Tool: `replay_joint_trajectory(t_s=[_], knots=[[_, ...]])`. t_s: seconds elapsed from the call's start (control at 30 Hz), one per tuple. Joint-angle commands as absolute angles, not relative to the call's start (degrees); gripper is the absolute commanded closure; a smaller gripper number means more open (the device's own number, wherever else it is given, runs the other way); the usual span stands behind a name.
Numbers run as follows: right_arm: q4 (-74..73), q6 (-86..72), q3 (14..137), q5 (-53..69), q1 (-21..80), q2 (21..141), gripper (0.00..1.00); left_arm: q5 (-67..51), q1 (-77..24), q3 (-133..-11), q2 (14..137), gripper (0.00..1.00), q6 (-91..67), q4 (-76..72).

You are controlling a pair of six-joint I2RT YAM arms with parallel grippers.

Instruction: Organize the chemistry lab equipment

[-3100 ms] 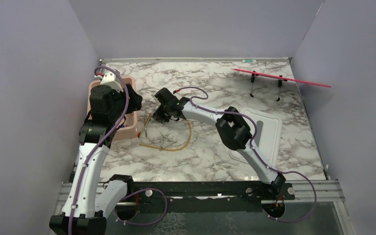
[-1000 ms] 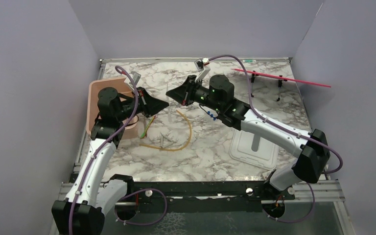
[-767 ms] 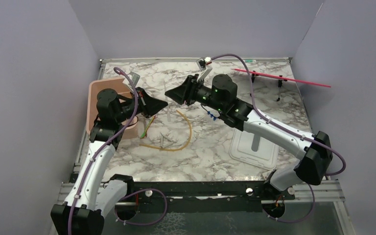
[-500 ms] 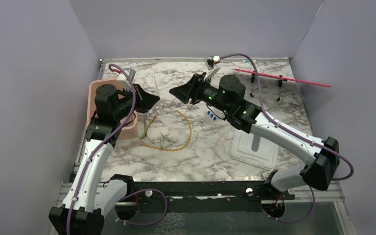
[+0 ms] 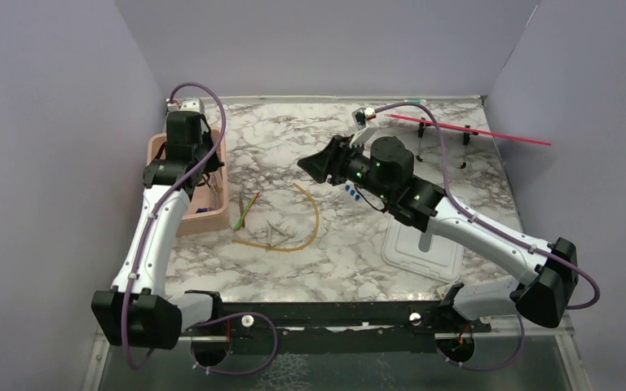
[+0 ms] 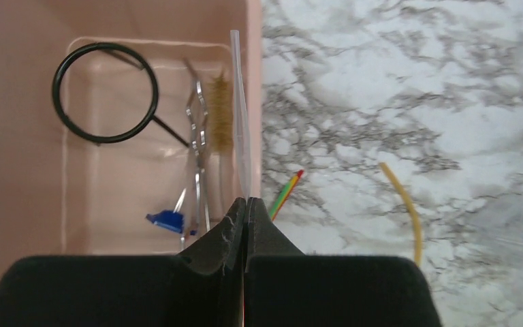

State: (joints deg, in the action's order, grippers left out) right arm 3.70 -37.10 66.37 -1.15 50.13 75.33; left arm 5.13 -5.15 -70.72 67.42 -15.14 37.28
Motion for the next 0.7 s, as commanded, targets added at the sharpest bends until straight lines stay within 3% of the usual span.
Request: replay_joint_trajectory(t_s=[0.0, 0.2, 0.47, 0.67], knots=[[2.74, -35.83, 65.56, -3.33, 50.01, 73.56, 0.48, 9.75, -1.57, -70.91, 71.98, 1.00, -10.88, 41.73], [2.20, -36.15, 64.72, -2.76, 50.01, 73.74, 0.49, 11.59, -0.53, -70.92, 80.34, 1.00, -9.76, 41.14], [2.20, -36.47, 63.55, -2.57, 49.97, 73.81, 0.48, 5.05, 2.10, -68.73, 88.28, 1.00, -9.40, 38.79], [2.13, -36.04, 63.82, -2.64, 49.90, 74.92, 0.48, 2.95, 2.45, -68.70, 88.02, 0.86, -10.10, 38.06]])
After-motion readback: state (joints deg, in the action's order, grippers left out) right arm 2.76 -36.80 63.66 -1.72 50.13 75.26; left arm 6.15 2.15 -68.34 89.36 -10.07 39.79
